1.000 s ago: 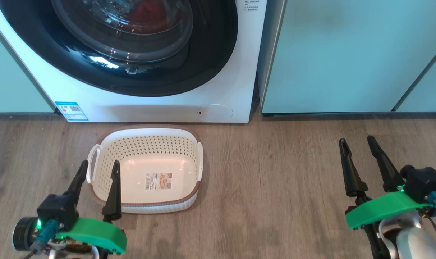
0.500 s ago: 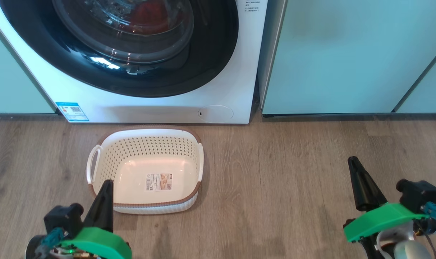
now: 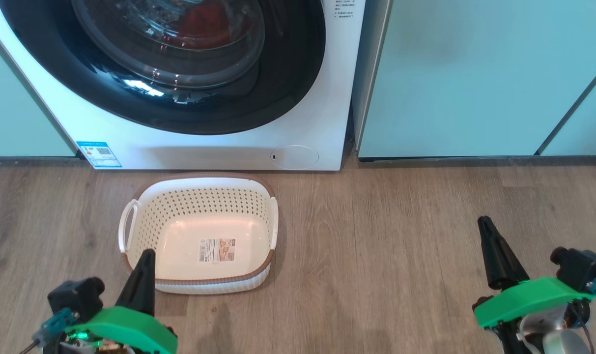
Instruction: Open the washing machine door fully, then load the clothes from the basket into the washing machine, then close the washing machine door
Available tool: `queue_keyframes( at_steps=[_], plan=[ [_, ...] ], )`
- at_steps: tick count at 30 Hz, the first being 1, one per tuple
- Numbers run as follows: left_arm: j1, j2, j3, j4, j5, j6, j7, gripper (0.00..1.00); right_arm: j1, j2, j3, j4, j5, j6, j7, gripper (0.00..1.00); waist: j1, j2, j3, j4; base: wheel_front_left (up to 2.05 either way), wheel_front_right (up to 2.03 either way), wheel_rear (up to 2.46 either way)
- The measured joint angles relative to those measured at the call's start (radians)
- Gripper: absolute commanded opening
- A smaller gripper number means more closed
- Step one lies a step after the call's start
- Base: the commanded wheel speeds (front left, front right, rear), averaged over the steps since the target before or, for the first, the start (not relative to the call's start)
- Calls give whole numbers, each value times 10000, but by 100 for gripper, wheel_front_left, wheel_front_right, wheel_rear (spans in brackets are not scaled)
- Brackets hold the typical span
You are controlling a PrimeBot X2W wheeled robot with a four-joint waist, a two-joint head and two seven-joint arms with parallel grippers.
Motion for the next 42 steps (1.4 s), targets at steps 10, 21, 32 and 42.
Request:
queue_keyframes(
  at_steps=[10, 21, 32, 42],
  plan=[
    [-198, -79, 221, 293, -1099, -219, 109, 0, -147, -10, -4, 127, 1122, 0, 130, 0, 0, 0, -37, -6, 0, 0, 0],
    [-321, -219, 318, 598, -2286, -437, 278, 0, -153, -35, -21, 293, 2341, 0, 291, 0, 0, 0, -78, -13, 0, 0, 0],
    [-450, -309, 566, 846, -3359, -669, 451, 0, -201, -44, -67, 426, 3457, 0, 447, 0, 0, 0, -115, -19, 0, 0, 0],
    [-638, -408, 686, 1106, -4433, -848, 614, 0, -383, -59, -107, 581, 4556, -2, 591, 0, 1, 0, -151, -26, 0, 0, 0]
  ],
)
